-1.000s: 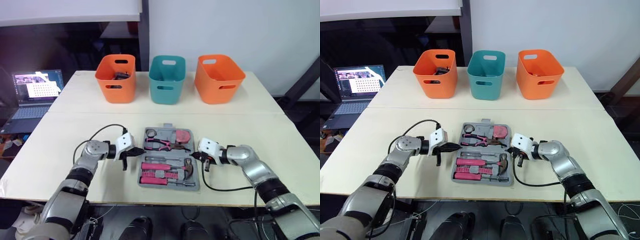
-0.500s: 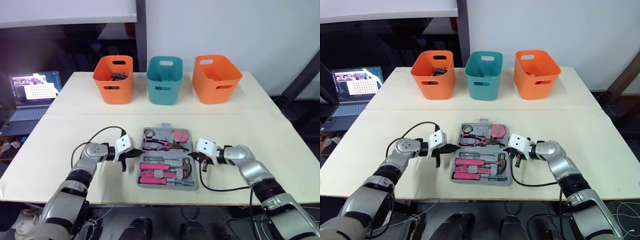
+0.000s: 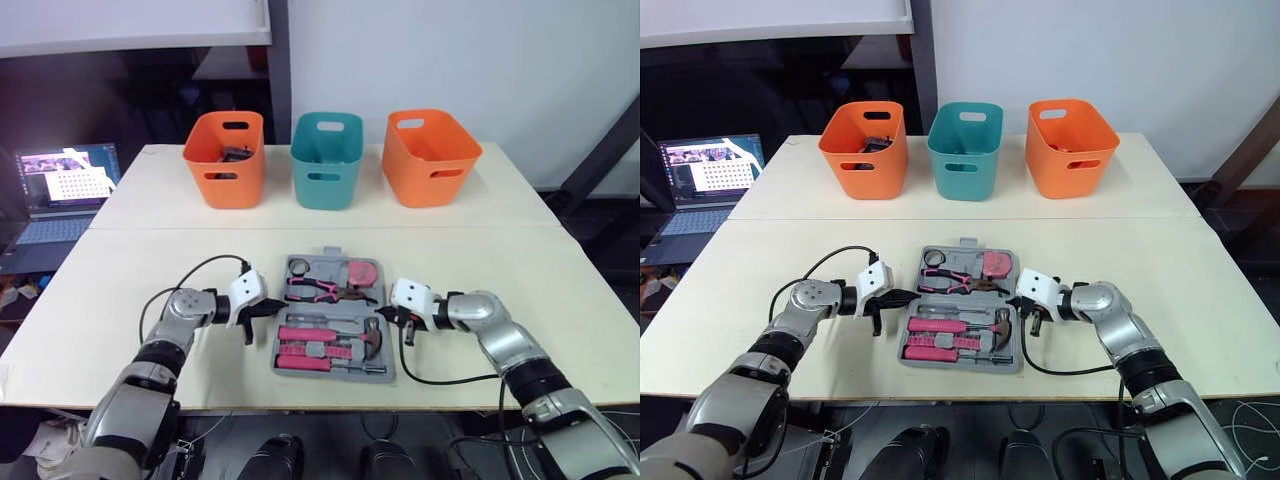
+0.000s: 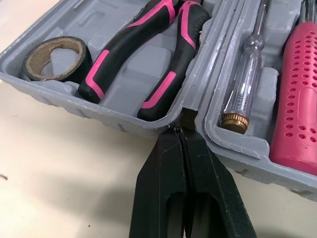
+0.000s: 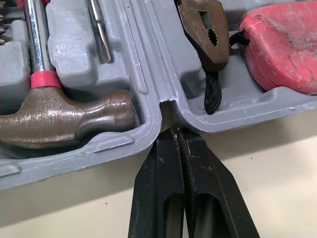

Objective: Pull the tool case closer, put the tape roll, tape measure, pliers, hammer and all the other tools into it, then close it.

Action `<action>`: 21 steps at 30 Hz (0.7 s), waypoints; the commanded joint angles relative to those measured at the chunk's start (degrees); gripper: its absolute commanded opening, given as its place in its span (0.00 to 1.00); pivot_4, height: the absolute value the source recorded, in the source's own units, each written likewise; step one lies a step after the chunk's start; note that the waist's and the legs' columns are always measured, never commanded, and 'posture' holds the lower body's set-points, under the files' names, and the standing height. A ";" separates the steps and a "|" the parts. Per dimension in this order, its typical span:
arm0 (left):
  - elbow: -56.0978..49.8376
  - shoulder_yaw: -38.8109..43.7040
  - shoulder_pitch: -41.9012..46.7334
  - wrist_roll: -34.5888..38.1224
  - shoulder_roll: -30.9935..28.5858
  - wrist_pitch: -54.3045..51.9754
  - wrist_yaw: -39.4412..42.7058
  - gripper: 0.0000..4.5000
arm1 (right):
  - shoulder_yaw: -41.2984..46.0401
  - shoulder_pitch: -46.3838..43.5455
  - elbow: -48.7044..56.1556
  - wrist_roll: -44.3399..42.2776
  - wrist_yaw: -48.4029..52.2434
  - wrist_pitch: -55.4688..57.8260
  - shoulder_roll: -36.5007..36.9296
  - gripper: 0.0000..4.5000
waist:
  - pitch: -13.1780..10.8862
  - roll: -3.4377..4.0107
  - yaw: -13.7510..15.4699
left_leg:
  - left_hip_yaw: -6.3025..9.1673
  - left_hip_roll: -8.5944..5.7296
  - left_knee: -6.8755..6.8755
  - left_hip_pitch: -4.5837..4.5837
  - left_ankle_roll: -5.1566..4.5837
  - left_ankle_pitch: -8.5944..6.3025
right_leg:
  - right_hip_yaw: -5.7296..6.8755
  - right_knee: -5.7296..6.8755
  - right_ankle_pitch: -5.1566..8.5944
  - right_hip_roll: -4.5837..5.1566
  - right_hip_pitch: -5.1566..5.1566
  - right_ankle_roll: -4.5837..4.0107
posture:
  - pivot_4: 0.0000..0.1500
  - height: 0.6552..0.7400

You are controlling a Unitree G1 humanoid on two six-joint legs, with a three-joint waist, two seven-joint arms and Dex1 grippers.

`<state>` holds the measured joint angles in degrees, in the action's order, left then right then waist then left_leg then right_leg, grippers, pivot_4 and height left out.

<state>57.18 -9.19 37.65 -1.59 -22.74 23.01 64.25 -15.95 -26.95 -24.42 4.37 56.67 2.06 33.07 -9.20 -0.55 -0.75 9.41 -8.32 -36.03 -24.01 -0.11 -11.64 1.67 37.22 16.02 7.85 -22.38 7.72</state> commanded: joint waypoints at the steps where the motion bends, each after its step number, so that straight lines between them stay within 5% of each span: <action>1: -4.63 -1.31 -3.92 0.88 0.78 -0.49 3.78 0.00 | -1.89 1.59 5.52 -0.90 2.28 0.66 -1.80 0.02 | 0.00 0.00 -0.10 | 0.00 0.00 0.02 0.00 0.00 0.00 | 0.00 0.00 0.00 0.00 0.01 0.00 | 1.00 1.00; 21: -29.09 -1.38 -21.06 6.20 -3.59 -13.85 5.38 0.00 | -1.08 12.00 21.96 -2.38 2.84 11.55 -0.36 0.02 | 0.07 0.12 -0.08 | -0.02 0.07 0.18 0.24 0.04 -0.07 | -0.14 -0.09 0.02 -0.04 -0.05 -0.03 | 1.00 1.00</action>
<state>29.58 -7.87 17.67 4.60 -27.46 9.29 68.46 -15.25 -15.59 -5.04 3.97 57.83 13.86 34.02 -9.12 -0.43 -0.84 9.38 -8.25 -35.85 -23.78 -0.07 -11.71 1.53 37.13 16.05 7.80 -22.43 7.69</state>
